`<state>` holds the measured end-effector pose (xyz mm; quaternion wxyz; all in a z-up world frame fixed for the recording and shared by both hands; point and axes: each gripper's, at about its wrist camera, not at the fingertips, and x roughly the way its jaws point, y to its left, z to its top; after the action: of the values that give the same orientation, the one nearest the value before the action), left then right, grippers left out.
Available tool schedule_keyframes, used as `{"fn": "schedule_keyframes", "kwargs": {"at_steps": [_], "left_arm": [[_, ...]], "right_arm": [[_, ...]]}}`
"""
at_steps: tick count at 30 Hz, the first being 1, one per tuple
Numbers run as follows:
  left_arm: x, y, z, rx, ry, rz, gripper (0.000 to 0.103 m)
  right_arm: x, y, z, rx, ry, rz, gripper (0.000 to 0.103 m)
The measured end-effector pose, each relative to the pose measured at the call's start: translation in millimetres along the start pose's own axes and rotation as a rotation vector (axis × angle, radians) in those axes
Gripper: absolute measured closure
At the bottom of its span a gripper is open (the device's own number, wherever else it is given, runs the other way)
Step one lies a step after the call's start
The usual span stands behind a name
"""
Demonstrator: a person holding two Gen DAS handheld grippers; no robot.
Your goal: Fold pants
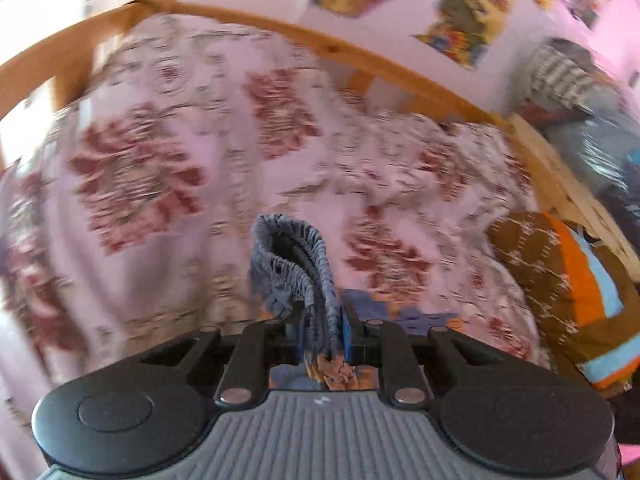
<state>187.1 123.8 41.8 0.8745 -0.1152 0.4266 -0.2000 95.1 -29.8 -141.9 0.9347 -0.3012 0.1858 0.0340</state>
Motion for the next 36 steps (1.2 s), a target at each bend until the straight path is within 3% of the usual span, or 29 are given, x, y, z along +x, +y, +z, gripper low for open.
{"fn": "schedule_keyframes", "kwargs": {"at_steps": [11, 15, 20, 25, 31, 34, 36], "left_arm": [[61, -85, -2, 0.085, 0.111, -0.1, 0.084], [78, -99, -5, 0.101, 0.149, -0.101, 0.084], [101, -116, -10, 0.12, 0.191, -0.101, 0.084], [126, -140, -20, 0.155, 0.227, -0.09, 0.084], [150, -168, -35, 0.198, 0.256, -0.066, 0.084], [161, -179, -44, 0.218, 0.271, -0.041, 0.084], [169, -189, -50, 0.252, 0.279, -0.02, 0.084]], "right_arm": [[-15, -32, 1, 0.083, 0.002, -0.005, 0.001], [-33, -70, -6, 0.042, 0.06, 0.051, 0.001], [-62, -126, -32, -0.002, 0.057, 0.076, 0.001], [-61, -183, -61, 0.088, 0.095, 0.077, 0.001], [-36, -245, -87, 0.413, 0.181, 0.112, 0.001], [-23, -271, -100, 0.66, 0.179, 0.217, 0.003], [-11, -285, -113, 0.835, 0.176, 0.321, 0.01]]}}
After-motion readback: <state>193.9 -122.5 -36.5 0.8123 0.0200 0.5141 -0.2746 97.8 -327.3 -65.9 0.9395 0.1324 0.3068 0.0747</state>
